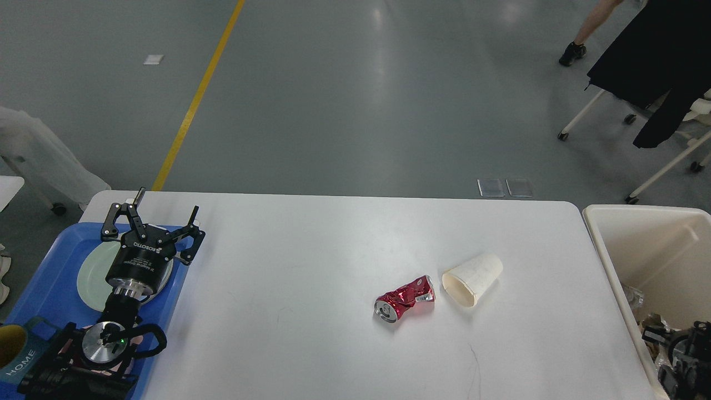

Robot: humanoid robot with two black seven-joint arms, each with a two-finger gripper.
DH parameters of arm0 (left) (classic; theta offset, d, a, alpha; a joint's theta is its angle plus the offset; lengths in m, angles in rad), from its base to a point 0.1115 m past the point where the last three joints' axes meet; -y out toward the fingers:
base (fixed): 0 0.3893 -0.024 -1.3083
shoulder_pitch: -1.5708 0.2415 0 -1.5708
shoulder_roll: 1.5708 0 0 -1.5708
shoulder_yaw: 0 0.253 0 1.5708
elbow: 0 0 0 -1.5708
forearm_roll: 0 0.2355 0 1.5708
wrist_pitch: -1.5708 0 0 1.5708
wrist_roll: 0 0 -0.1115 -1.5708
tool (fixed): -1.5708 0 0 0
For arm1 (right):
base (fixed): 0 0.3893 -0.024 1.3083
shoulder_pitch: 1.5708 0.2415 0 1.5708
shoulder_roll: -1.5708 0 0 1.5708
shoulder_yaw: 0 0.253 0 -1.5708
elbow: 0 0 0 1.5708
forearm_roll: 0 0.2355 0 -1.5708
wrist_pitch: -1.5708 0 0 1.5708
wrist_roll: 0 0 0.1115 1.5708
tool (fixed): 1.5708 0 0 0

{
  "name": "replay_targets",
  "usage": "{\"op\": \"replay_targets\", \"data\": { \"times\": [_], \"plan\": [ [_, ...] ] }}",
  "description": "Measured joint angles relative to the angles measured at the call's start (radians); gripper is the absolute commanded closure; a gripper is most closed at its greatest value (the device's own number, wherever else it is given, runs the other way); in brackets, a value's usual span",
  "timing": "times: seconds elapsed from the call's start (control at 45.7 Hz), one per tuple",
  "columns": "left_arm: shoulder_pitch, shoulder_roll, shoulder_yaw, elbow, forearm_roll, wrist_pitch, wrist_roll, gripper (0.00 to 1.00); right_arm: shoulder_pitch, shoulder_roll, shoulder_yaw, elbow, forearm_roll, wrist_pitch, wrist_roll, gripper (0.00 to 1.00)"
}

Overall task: Tidy desktop
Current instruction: 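Carry the paper cup into the white bin and open the right gripper, then raise the right gripper and move it toward the remaining paper cup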

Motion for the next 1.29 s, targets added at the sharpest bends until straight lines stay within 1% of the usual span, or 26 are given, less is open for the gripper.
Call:
{"op": "replay_targets", "data": {
  "times": [0.197, 0.35, 0.438, 0.569, 0.657, 0.897, 1.116, 1.226, 1.291],
  "plan": [
    [0.000, 0.000, 0.000, 0.000, 0.000, 0.000, 0.000, 0.03, 0.039, -0.024, 0.006, 0.015, 0.002, -0.001, 0.001, 0.00],
    [0.000, 0.000, 0.000, 0.000, 0.000, 0.000, 0.001, 0.03, 0.094, -0.070, 0.021, 0.065, 0.003, 0.005, 0.000, 0.00],
    [0.000, 0.000, 0.000, 0.000, 0.000, 0.000, 0.001, 0.03, 0.148, -0.106, 0.023, 0.145, 0.003, 0.013, 0.000, 0.00],
    [0.000, 0.000, 0.000, 0.000, 0.000, 0.000, 0.001, 0.03, 0.250, -0.216, 0.022, 0.324, 0.001, 0.031, 0.001, 0.00],
    [0.000, 0.000, 0.000, 0.000, 0.000, 0.000, 0.001, 0.03, 0.309, -0.266, 0.019, 0.410, -0.006, 0.033, 0.000, 0.00],
    [0.000, 0.000, 0.000, 0.000, 0.000, 0.000, 0.001, 0.03, 0.335, -0.278, 0.010, 0.442, -0.012, 0.049, -0.007, 0.00],
    [0.000, 0.000, 0.000, 0.000, 0.000, 0.000, 0.001, 0.03, 0.358, -0.276, 0.009, 0.441, -0.014, 0.118, -0.009, 0.00],
    [0.000, 0.000, 0.000, 0.000, 0.000, 0.000, 0.001, 0.03, 0.419, -0.292, -0.035, 0.479, -0.042, 0.170, -0.032, 0.00],
    [0.000, 0.000, 0.000, 0.000, 0.000, 0.000, 0.001, 0.03, 0.501, -0.306, -0.094, 0.541, -0.076, 0.207, -0.046, 0.00]
  ]
}}
